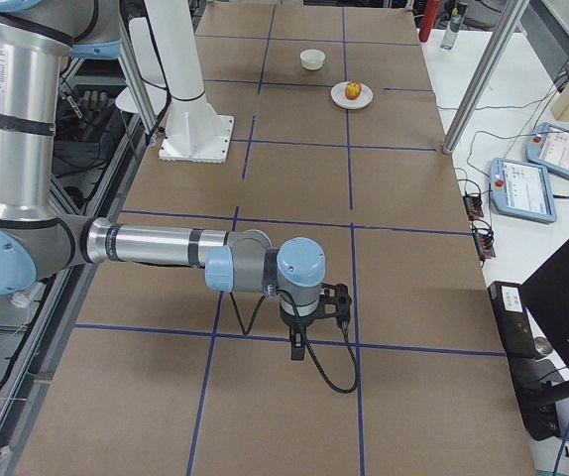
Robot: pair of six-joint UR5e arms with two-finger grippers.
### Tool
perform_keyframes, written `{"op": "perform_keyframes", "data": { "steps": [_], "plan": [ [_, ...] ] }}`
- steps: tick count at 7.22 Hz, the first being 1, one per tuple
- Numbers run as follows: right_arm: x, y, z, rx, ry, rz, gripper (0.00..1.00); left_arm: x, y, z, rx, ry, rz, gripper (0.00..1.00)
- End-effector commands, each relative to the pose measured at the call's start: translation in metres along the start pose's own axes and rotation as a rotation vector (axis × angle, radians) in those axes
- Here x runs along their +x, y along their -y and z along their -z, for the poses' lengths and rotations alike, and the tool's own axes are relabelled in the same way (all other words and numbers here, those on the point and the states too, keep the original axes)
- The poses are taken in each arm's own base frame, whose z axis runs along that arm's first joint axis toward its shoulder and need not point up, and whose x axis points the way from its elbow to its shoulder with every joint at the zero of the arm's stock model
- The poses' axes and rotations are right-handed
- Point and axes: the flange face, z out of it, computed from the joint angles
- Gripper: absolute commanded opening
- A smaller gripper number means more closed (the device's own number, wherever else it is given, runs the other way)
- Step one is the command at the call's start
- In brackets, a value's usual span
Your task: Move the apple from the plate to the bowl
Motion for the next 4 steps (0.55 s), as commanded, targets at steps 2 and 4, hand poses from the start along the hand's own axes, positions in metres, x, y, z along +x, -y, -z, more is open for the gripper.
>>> {"op": "perform_keyframes", "data": {
  "steps": [2,4],
  "plan": [
    [0.0,-0.001,0.0,-0.001,0.0,-0.001,1.0,-0.008,-0.009,-0.007,-0.021,0.012,0.027,1.0],
    [0.0,-0.001,0.0,-0.001,0.0,-0.001,1.0,0.002,0.006,0.001,0.013,0.006,-0.017,1.0]
  ]
}}
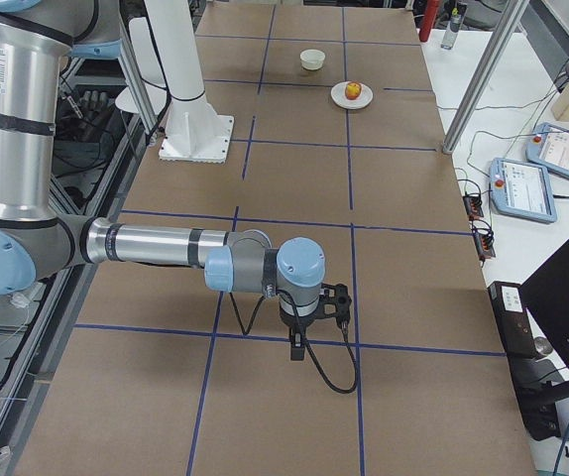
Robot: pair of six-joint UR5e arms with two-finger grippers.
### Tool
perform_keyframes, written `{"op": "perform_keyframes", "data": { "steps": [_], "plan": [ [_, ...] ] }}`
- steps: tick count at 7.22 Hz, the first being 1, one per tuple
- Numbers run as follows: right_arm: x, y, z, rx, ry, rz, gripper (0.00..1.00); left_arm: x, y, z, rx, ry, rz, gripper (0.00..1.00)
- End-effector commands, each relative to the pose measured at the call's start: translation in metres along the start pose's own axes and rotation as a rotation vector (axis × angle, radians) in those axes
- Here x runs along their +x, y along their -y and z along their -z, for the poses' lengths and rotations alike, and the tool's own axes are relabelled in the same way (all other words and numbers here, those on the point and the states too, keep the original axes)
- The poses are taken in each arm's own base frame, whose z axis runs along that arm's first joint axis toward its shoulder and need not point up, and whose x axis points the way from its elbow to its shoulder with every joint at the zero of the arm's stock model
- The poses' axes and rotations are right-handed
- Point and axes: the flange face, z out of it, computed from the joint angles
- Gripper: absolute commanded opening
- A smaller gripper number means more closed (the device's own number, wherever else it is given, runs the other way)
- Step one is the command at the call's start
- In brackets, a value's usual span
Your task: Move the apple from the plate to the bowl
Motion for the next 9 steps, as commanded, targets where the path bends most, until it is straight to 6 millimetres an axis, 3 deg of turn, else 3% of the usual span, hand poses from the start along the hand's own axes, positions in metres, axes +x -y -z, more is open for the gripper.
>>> {"op": "perform_keyframes", "data": {
  "steps": [1,2,3,4,6,7,8,9],
  "plan": [
    [0.0,0.0,0.0,0.0,0.0,0.0,1.0,0.022,0.024,0.004,0.038,-0.006,-0.083,1.0],
    [0.0,0.0,0.0,0.0,0.0,0.0,1.0,0.046,0.034,-0.007,0.025,-0.018,-0.121,1.0],
    [0.0,0.0,0.0,-0.001,0.0,-0.001,1.0,0.083,0.075,0.002,0.061,-0.022,-0.084,1.0],
    [0.0,0.0,0.0,0.0,0.0,0.0,1.0,0.134,0.114,-0.003,0.06,-0.039,-0.062,1.0],
    [0.0,0.0,0.0,0.0,0.0,0.0,1.0,0.249,0.18,-0.034,0.07,0.017,0.0,1.0],
    [0.0,0.0,0.0,0.0,0.0,0.0,1.0,0.304,0.201,-0.035,0.086,-0.008,0.025,1.0],
    [0.0,0.0,0.0,0.0,0.0,0.0,1.0,0.394,0.22,-0.07,0.032,-0.056,0.091,1.0],
    [0.0,0.001,0.0,0.001,0.0,0.001,1.0,0.461,0.227,-0.106,-0.031,-0.075,0.125,1.0]
  ]
}}
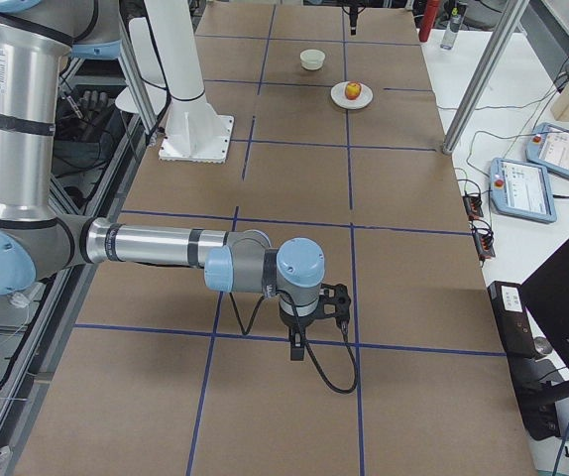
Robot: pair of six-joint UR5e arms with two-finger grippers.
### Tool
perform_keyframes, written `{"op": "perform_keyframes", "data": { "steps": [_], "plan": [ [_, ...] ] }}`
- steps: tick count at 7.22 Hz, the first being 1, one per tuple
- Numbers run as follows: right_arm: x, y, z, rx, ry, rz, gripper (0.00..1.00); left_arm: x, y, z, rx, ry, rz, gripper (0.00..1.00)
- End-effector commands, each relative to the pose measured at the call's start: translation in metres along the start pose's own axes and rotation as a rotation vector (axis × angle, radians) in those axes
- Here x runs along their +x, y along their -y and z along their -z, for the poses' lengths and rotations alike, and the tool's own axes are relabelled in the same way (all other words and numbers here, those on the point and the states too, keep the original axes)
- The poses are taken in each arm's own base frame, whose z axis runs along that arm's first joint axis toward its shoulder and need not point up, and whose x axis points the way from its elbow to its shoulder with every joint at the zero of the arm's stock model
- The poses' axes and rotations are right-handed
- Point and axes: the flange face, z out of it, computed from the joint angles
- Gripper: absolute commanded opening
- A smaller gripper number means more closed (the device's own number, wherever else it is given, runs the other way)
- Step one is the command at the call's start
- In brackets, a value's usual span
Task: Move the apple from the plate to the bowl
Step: 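Reach the left gripper over the white plate and lower onto the apple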
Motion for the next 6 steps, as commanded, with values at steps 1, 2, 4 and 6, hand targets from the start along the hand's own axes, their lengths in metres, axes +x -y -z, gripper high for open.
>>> {"op": "perform_keyframes", "data": {
  "steps": [1,2,4,6],
  "plan": [
    [0.0,0.0,0.0,0.0,0.0,0.0,1.0,0.118,0.008,-0.052,-0.035,-0.001,0.057,1.0],
    [0.0,0.001,0.0,0.001,0.0,0.001,1.0,0.12,0.002,-0.073,-0.016,0.053,0.066,1.0],
    [0.0,0.0,0.0,0.0,0.0,0.0,1.0,0.124,0.0,-0.096,-0.025,0.063,0.088,1.0],
    [0.0,0.001,0.0,0.001,0.0,0.001,1.0,0.124,0.007,-0.118,-0.008,0.051,0.127,1.0]
  ]
}}
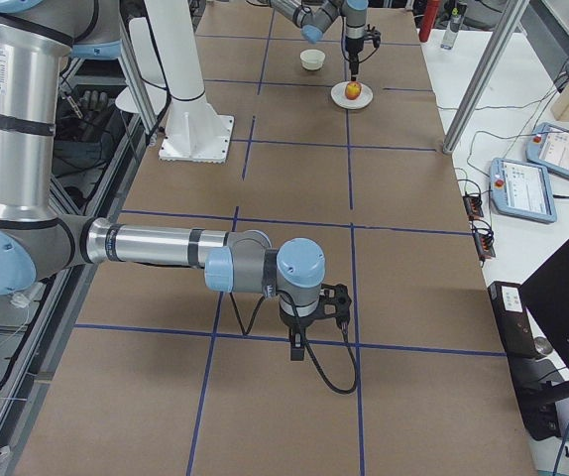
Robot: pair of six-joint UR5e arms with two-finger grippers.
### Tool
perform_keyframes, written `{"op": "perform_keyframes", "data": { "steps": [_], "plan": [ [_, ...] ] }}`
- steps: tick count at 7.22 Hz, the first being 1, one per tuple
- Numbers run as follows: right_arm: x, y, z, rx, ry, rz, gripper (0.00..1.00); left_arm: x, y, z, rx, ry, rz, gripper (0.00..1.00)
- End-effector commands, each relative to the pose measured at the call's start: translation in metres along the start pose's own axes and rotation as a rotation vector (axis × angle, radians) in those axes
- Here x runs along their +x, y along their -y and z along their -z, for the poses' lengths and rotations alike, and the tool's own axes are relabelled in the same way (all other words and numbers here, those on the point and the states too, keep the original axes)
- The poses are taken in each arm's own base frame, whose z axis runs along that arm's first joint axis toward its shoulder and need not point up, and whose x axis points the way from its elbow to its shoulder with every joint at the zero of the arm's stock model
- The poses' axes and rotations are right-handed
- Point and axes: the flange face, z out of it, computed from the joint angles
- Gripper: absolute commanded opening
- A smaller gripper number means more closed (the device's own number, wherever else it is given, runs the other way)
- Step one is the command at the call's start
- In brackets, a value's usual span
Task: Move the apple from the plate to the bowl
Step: 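Reach the left gripper over the white plate and lower onto the apple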
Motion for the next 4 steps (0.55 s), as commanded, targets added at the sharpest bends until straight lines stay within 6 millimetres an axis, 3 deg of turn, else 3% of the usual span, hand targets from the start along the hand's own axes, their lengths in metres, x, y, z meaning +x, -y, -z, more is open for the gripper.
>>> {"op": "perform_keyframes", "data": {
  "steps": [1,4],
  "plan": [
    [0.0,0.0,0.0,0.0,0.0,0.0,1.0,0.003,0.002,-0.027,0.024,0.001,0.016,1.0],
    [0.0,0.0,0.0,0.0,0.0,0.0,1.0,0.0,-0.002,-0.05,0.01,0.003,0.019,1.0]
  ]
}}
